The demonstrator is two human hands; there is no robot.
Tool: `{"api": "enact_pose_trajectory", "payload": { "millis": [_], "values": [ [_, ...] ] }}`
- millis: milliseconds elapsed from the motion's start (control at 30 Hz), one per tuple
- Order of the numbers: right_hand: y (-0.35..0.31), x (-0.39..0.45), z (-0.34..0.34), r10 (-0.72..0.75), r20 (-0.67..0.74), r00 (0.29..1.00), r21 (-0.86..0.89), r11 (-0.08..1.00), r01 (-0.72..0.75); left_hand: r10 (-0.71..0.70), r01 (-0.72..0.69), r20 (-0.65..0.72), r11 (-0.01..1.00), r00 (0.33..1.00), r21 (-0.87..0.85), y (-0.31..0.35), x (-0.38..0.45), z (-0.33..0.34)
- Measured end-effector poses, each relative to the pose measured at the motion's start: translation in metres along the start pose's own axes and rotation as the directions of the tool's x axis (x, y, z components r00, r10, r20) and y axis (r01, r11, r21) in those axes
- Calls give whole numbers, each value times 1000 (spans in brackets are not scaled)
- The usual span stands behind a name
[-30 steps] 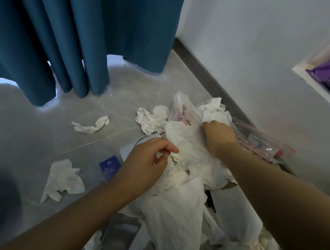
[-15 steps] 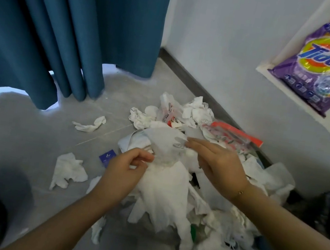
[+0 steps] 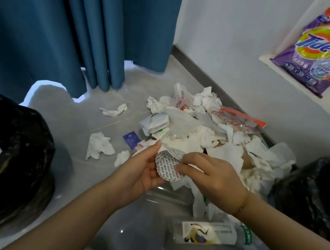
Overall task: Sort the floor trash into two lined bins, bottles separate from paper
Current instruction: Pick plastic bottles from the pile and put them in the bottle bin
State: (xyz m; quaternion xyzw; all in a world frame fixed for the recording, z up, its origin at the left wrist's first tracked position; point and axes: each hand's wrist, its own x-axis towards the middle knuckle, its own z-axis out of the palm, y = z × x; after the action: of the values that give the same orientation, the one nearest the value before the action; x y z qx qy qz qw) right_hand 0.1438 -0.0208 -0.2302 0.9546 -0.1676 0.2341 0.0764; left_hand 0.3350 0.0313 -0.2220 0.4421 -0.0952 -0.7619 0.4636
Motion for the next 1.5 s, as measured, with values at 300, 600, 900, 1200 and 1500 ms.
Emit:
{"api": "enact_pose_trajectory", "payload": {
  "millis": [300, 600, 900, 1200, 1500],
  "values": [
    [-29, -2, -2, -12, 33, 999, 18, 1000, 11, 43, -50, 88, 996, 995, 72, -15, -14, -13],
    [-45, 1, 18, 704, 277, 654, 561, 435, -705, 295, -249, -81, 901, 952, 355, -28, -4, -26],
    [-61, -3, 25, 450, 501, 739, 558, 485, -673, 251, -240, -121, 965, 960, 101, -37, -2, -22],
    [-57, -17, 18, 467, 416, 780, 188, 795, -577, 346, -282, -134, 893, 929, 351, -43, -2, -28],
    [-61, -12, 29, 506, 336, 795, 130, 811, -571, 249, -204, -88, 914, 965, 351, -55, -6, -22]
  ]
}}
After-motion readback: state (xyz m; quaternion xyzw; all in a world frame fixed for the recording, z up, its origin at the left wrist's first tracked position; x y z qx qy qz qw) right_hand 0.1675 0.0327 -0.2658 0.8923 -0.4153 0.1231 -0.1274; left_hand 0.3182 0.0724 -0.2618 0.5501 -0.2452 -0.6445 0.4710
